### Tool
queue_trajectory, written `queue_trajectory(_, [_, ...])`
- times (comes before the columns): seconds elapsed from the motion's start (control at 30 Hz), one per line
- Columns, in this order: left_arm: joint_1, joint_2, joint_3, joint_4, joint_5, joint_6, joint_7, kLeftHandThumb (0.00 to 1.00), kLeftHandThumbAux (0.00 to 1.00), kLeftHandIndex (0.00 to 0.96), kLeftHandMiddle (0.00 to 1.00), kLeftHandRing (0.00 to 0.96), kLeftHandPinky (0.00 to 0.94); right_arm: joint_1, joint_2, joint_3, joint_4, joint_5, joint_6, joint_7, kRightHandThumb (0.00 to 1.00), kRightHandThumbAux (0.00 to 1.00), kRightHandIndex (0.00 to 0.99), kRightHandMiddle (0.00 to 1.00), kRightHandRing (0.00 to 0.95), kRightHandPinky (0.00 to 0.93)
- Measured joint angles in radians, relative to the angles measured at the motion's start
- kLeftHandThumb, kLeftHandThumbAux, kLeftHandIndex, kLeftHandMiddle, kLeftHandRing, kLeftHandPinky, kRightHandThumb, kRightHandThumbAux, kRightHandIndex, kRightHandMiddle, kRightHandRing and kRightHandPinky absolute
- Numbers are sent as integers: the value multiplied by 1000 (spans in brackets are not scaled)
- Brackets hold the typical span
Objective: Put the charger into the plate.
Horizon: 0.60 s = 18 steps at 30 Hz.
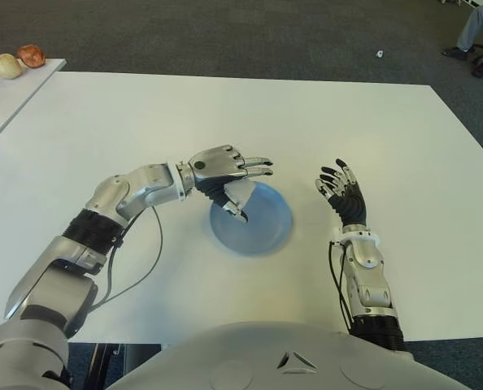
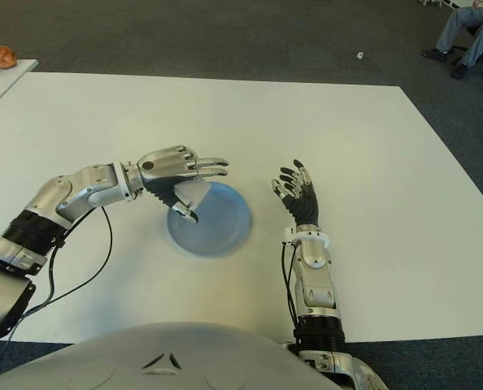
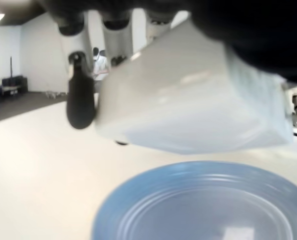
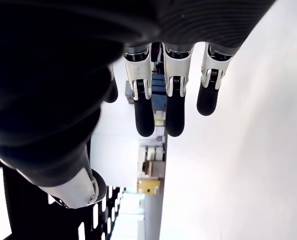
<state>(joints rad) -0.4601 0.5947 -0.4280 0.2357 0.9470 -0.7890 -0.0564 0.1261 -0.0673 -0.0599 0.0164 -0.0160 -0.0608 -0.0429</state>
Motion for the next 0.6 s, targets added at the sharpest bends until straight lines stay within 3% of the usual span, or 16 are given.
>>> queue_trajectory(0.33, [-116, 71, -105, -98, 285, -5, 76, 116, 168, 0, 0, 0, 0, -1, 9, 2, 15, -1, -11, -5, 16, 781, 61, 263, 246, 205])
queue_trajectory(0.6, [-179, 98, -162, -109, 351, -26, 119, 118, 185, 0, 0, 0, 0, -2, 18, 3, 16, -1, -16, -10, 11, 771, 57, 266, 249, 200])
